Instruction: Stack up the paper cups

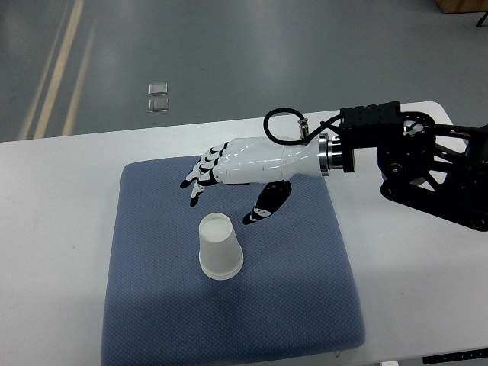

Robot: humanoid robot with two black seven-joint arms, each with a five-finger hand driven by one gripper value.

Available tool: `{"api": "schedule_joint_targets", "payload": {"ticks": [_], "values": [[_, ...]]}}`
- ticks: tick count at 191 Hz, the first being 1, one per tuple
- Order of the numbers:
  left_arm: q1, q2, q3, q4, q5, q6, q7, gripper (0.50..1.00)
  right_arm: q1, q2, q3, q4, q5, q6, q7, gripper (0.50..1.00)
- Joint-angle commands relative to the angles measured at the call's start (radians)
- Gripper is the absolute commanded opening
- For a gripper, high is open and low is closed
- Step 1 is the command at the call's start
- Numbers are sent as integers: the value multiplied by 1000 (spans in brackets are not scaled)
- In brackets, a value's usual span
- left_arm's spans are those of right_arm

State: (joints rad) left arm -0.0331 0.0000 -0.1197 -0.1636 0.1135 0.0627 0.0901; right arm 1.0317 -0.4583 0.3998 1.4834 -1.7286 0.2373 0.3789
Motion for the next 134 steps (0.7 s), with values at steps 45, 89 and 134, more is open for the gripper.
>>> {"api": "schedule_joint_targets", "payload": {"ticks": [45, 89, 134], "values": [[1, 0, 0, -1, 0, 0, -1, 1000, -173, 64, 251, -261, 360, -24, -121, 893], [-1, 0, 0, -1, 0, 0, -1, 1000, -236, 112, 249, -453, 728, -250, -190, 891], [1, 0, 0, -1, 0, 0, 0, 1000, -308, 182, 297, -549, 979, -397, -268, 893]]}}
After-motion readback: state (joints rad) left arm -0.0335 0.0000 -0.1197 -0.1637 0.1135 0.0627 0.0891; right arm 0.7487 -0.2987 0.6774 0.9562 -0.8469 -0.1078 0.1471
